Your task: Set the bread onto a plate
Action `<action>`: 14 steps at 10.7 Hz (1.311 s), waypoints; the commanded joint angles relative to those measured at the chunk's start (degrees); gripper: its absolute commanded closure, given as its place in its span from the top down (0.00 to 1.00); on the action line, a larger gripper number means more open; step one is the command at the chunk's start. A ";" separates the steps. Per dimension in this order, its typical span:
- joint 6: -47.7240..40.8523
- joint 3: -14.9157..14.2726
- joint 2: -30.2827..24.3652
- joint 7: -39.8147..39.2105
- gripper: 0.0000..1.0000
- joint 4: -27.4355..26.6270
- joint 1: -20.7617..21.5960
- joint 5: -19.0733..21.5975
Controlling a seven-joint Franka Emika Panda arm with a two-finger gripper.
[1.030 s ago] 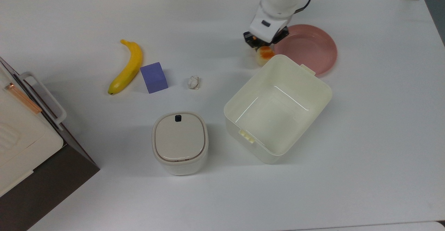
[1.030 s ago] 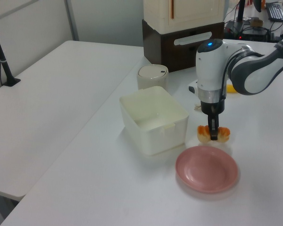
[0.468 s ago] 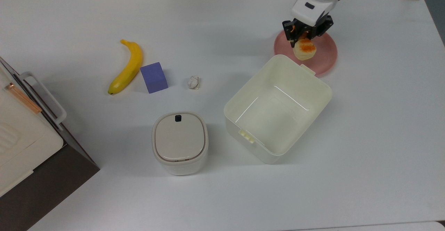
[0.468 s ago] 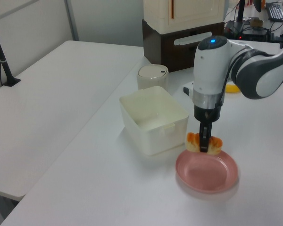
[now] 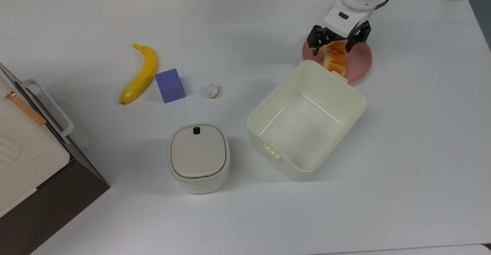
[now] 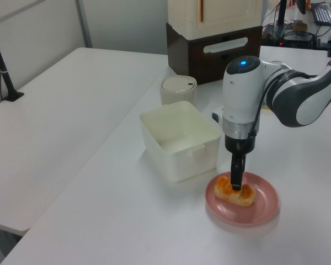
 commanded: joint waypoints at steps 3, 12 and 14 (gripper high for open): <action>-17.43 1.99 -6.89 -0.04 1.00 4.93 -4.96 -0.64; -28.11 -16.25 -12.53 -27.64 1.00 15.48 -16.97 5.87; -27.94 -22.50 -12.45 -27.55 1.00 15.57 -11.43 6.04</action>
